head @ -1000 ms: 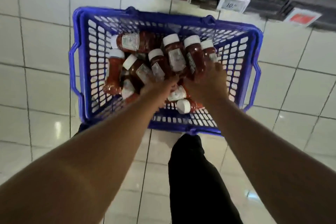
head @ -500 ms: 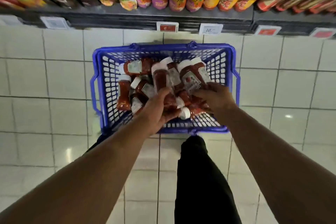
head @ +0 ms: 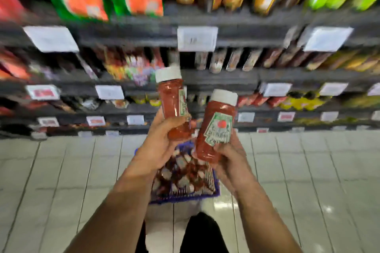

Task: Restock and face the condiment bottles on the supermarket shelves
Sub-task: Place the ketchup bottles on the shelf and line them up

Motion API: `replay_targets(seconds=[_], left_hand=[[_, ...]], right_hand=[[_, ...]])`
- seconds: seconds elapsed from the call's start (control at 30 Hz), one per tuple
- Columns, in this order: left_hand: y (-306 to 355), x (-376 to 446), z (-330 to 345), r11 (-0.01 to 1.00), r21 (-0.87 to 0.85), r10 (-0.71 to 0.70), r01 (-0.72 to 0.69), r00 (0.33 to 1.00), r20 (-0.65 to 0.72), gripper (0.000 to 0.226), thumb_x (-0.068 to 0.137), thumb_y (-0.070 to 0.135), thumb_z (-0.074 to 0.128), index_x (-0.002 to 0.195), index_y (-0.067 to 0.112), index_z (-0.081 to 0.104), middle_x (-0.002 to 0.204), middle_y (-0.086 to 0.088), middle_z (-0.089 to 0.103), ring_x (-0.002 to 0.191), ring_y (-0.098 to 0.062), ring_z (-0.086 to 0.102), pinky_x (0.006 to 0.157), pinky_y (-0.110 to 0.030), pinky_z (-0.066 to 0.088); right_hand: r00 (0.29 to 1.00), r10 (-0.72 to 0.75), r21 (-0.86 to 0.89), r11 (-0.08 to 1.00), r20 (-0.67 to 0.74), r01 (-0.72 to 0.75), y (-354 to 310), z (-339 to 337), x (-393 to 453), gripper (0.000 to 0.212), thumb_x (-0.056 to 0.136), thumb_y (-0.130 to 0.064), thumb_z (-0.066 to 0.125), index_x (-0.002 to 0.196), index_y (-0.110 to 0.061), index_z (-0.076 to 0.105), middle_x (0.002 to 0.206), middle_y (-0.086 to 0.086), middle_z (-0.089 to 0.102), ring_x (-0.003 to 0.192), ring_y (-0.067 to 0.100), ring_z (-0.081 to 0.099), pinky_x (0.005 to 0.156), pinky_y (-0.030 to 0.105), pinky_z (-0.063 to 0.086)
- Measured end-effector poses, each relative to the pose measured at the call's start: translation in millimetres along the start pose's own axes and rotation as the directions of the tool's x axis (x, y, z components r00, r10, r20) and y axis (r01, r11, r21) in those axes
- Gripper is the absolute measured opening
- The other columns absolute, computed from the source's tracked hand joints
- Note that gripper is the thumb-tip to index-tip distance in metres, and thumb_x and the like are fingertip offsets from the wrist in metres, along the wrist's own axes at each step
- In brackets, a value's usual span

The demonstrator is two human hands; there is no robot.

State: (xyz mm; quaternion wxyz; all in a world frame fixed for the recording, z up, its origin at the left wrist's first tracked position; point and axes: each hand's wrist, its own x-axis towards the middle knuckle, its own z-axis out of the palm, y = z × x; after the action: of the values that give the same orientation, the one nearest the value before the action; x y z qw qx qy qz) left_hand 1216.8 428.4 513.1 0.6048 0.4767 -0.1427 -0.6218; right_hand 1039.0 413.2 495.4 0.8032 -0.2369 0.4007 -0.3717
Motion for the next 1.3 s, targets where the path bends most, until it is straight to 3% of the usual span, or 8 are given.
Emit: replay_targets(seconds=[0.1,0.17,0.33,0.43,0.6,0.83,0.97,1.3], left_hand=[[60,-18,56,0.982,-0.061,0.180,-0.181,0.983,-0.025,0.075,0.054,0.025,0.076,0.124,0.006,0.054,0.088,-0.010,0.068,0.072,-0.024,0.072,0.062,-0.034,0.057],[89,-27,86,0.956,-0.105,0.272,-0.273,0.962,-0.024,0.082,0.055,0.026,0.075,0.130,0.002,0.052,0.088,-0.011,0.068,0.072,-0.024,0.071,0.062,-0.032,0.056],[156,-49,137,0.886,-0.059,0.463,-0.460,0.882,0.083,0.064,0.061,0.027,0.076,0.118,0.003,0.056,0.089,-0.014,0.068,0.075,-0.028,0.071,0.058,-0.036,0.056],[192,-58,150,0.852,-0.001,0.517,-0.523,0.842,0.153,0.062,0.063,0.027,0.078,0.117,0.005,0.060,0.094,-0.018,0.068,0.080,-0.029,0.070,0.066,-0.038,0.058],[236,-70,142,0.820,0.055,0.545,-0.570,0.806,0.230,0.062,0.064,0.029,0.081,0.118,0.005,0.066,0.104,-0.021,0.071,0.089,-0.030,0.070,0.076,-0.038,0.059],[293,-69,69,0.835,0.053,0.527,-0.548,0.823,0.212,0.063,0.064,0.030,0.080,0.117,0.000,0.063,0.095,-0.018,0.070,0.082,-0.028,0.070,0.070,-0.041,0.055],[339,-64,15,0.844,0.107,0.495,-0.526,0.840,0.223,0.044,0.065,0.033,0.080,0.105,0.019,0.073,0.095,-0.019,0.071,0.082,-0.029,0.067,0.066,-0.038,0.054],[414,-47,-20,0.805,0.213,0.518,-0.554,0.831,0.203,0.032,0.068,0.036,0.078,0.099,0.025,0.076,0.093,-0.013,0.071,0.086,-0.027,0.071,0.066,-0.042,0.059]], right_hand=[[0.992,-0.109,-0.023,0.994,0.067,0.110,-63,36,-14,0.084,0.066,0.004,0.057,0.148,-0.005,0.042,0.116,0.023,0.065,0.096,0.037,0.066,0.079,0.052,0.059],[0.977,-0.181,-0.072,0.979,0.111,0.189,-101,55,-22,0.083,0.067,0.002,0.059,0.147,-0.005,0.041,0.114,0.023,0.067,0.096,0.034,0.066,0.079,0.048,0.059],[0.925,-0.296,-0.176,0.923,0.241,0.341,-168,95,-47,0.083,0.063,-0.016,0.081,0.140,-0.019,0.051,0.120,0.027,0.068,0.104,0.043,0.066,0.090,0.065,0.052],[0.882,-0.360,-0.194,0.883,0.304,0.428,-185,120,-57,0.078,0.063,-0.021,0.083,0.136,-0.024,0.055,0.118,0.022,0.071,0.101,0.037,0.070,0.086,0.057,0.058],[0.822,-0.436,-0.199,0.826,0.368,0.527,-193,163,-60,0.068,0.059,-0.019,0.084,0.124,-0.032,0.065,0.110,0.013,0.075,0.094,0.024,0.073,0.076,0.035,0.059],[0.802,-0.446,-0.247,0.790,0.397,0.561,-166,236,-36,0.068,0.062,-0.013,0.082,0.126,-0.026,0.062,0.114,0.019,0.072,0.097,0.028,0.071,0.077,0.038,0.059],[0.794,-0.462,-0.164,0.815,0.394,0.556,-144,297,-16,0.065,0.068,-0.005,0.072,0.131,-0.013,0.054,0.106,0.016,0.074,0.092,0.031,0.073,0.075,0.046,0.062],[0.758,-0.478,-0.143,0.797,0.444,0.586,-157,382,20,0.062,0.066,-0.008,0.078,0.124,-0.011,0.056,0.101,0.008,0.076,0.089,0.019,0.073,0.072,0.033,0.060]])
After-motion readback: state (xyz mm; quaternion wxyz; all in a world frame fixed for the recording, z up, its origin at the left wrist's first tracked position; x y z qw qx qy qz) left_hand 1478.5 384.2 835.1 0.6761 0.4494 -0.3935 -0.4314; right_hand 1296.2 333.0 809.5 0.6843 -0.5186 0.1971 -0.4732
